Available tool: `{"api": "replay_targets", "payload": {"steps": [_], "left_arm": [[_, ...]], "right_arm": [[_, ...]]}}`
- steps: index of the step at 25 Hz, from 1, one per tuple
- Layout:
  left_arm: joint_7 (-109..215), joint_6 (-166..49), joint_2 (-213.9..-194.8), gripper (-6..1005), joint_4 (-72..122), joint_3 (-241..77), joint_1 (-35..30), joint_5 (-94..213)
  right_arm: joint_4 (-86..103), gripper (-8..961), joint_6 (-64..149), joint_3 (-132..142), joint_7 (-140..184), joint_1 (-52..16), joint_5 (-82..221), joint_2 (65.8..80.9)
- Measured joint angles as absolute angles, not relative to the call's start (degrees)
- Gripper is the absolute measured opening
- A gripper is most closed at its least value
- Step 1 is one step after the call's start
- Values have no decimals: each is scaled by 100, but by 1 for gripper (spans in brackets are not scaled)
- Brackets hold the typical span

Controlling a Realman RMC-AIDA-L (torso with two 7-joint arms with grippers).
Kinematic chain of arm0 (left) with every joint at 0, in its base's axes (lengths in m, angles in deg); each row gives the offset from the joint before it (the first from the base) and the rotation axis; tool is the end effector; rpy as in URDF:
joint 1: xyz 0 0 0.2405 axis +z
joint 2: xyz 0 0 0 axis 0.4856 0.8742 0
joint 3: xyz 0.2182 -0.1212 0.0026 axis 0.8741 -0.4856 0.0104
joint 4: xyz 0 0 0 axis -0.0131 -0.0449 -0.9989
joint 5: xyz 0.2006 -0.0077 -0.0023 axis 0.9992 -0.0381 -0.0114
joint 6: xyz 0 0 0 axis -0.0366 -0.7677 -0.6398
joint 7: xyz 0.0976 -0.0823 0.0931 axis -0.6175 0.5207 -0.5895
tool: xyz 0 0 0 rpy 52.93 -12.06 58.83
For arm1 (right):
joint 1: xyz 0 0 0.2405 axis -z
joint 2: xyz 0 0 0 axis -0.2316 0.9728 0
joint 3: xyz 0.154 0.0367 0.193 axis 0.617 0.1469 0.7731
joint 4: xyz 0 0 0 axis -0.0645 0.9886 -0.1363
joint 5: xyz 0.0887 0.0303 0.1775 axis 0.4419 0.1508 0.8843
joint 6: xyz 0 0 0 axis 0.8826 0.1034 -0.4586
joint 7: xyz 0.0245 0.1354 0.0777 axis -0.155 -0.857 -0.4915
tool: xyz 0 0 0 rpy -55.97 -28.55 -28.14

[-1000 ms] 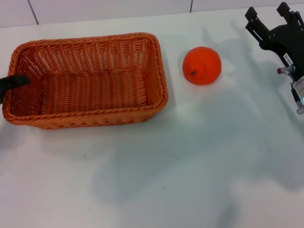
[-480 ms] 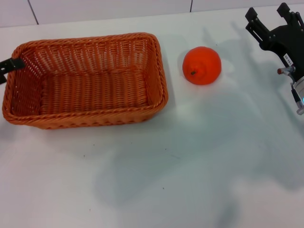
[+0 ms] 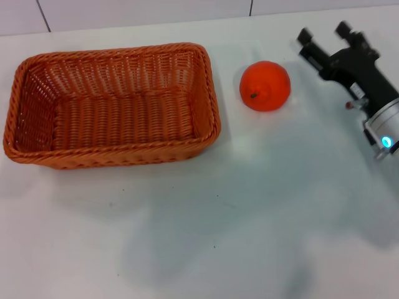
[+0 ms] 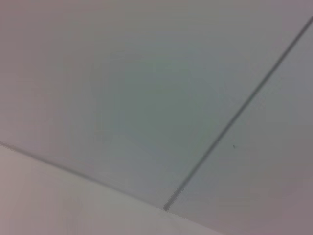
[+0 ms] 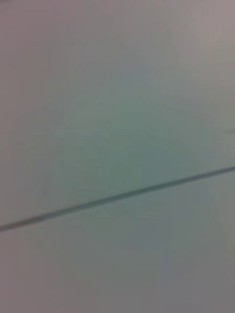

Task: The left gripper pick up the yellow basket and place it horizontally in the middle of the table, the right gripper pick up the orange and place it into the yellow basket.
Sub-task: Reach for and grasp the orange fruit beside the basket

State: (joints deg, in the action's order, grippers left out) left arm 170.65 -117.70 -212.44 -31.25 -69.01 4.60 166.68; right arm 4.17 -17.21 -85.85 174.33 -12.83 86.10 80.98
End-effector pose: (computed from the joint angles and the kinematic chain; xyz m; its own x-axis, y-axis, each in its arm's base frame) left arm -0.3359 0.3495 0.1107 0.2513 0.4482 0.8579 0.9670 -0.0787 -0.2422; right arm 0.2892 0.3420 -0.0231 -0.5392 0.0295 0.8417 0.7938 0.3517 0.4962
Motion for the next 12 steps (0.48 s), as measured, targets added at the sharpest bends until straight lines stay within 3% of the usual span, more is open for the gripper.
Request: {"api": "replay_targets", "payload": {"steps": [12], "left_arm": [[15286, -11595, -21324, 920, -2718, -6903, 715, 15054]], "right_arm": [[396, 928, -854, -8585, 16685, -1399, 7495, 8112]]}}
